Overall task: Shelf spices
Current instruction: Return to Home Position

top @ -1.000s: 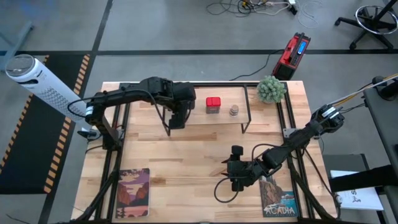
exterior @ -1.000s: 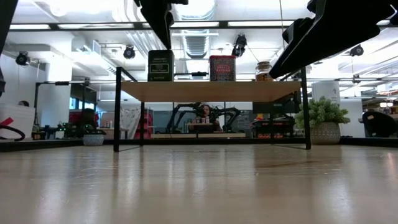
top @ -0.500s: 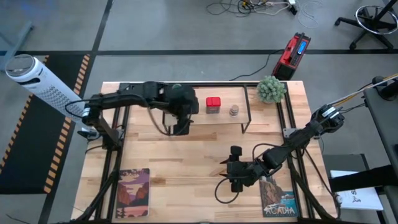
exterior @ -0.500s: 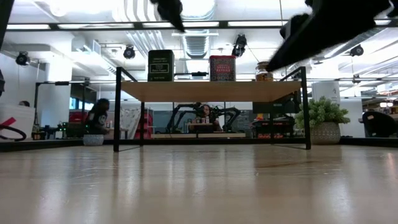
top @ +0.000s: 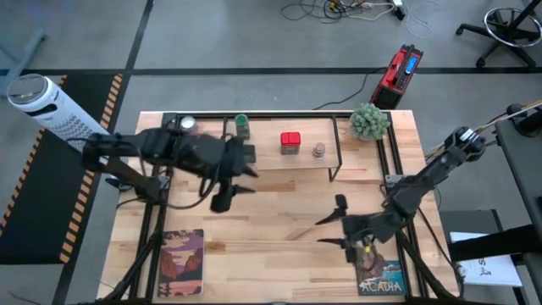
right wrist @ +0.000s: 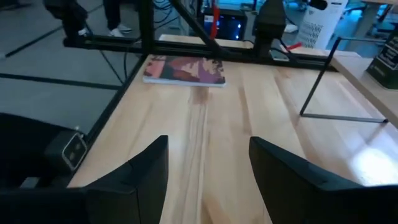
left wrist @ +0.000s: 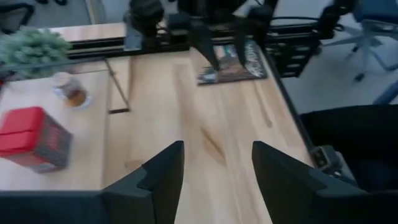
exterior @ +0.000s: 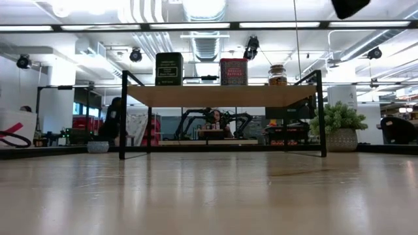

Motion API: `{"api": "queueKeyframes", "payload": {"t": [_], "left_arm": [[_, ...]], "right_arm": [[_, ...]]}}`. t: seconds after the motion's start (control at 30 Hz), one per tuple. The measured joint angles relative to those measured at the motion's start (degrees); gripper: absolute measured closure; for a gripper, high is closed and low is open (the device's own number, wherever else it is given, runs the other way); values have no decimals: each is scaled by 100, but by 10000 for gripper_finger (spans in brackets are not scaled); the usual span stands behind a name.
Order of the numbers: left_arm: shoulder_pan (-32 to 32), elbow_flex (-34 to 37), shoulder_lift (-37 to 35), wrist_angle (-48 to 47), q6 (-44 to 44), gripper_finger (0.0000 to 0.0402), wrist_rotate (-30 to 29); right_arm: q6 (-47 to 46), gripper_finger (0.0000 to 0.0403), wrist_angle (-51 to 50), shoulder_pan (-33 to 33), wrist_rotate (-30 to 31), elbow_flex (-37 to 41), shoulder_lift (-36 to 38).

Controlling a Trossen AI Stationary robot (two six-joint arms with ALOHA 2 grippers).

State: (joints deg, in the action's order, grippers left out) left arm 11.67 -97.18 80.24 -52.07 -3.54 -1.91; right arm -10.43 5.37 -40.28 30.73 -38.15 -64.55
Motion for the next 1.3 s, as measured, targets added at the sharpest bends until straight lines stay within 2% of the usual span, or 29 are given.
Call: {"api": "queueKeyframes", "payload": {"t": [0.23,0.4,0.63,0.87,1.03,1.3], "left_arm": [[505,1483,-695,986,-204,231,-18],[565,2588,-1221,2052,-361,237,-37],[565,3918,-1856,3643,-497,246,-52],[559,4581,-2131,4473,-599,245,-112],[559,4927,-2161,4827,-468,240,-118],[559,5927,-2161,6049,-339,240,-107]], "right_arm": [[-305,204,-1023,-20,-530,322,1106],[-154,204,-919,-21,-568,742,1816],[-154,204,-453,-21,-547,1777,2905],[-229,204,75,-21,-521,2842,4033],[-305,204,96,-21,-521,3258,4676],[-213,204,-216,-21,-519,3656,5100]]}}
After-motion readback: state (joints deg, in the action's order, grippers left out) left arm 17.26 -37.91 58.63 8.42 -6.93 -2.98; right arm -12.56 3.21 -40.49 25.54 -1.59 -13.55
